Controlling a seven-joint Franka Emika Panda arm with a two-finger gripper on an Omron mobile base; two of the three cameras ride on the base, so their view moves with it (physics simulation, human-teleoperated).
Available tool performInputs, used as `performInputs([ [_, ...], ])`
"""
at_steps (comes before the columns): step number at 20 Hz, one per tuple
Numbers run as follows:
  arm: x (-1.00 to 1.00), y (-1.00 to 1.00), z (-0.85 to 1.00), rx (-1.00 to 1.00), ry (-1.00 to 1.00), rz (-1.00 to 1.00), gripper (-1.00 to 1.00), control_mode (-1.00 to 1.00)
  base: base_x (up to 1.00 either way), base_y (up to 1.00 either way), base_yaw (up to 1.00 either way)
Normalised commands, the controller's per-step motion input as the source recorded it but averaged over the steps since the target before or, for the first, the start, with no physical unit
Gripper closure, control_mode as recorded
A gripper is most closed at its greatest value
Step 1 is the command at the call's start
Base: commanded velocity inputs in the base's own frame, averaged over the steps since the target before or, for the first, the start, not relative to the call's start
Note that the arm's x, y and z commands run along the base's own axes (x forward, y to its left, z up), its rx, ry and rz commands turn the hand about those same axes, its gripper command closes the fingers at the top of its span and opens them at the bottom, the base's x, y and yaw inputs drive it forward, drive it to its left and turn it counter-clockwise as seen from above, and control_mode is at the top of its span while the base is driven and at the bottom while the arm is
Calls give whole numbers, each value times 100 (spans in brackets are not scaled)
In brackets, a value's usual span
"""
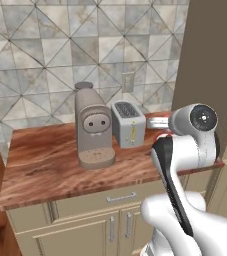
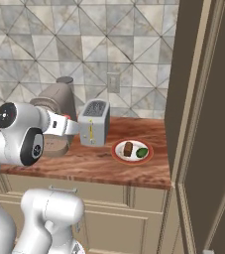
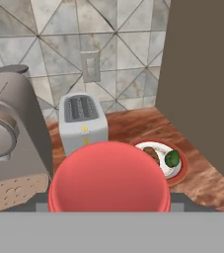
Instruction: Pick the avocado and bread from the counter and place them on the plate. Then pick the jam from the cabinet and place it next to the plate. Lastly close the cabinet door.
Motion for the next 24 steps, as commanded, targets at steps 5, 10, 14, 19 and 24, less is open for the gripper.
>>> performInputs([
  [5, 0, 0, 0, 0, 0, 0, 100, 100, 37, 0, 0],
  [10, 0, 0, 0, 0, 0, 0, 100, 100, 29, 0, 0],
  [14, 0, 0, 0, 0, 0, 0, 100, 100, 6, 0, 0],
  [19, -4, 0, 0, 0, -1, 1, 100, -100, -3, 0, 3],
  [24, -33, -5, 0, 0, -10, 12, 100, -100, 0, 0, 0],
])
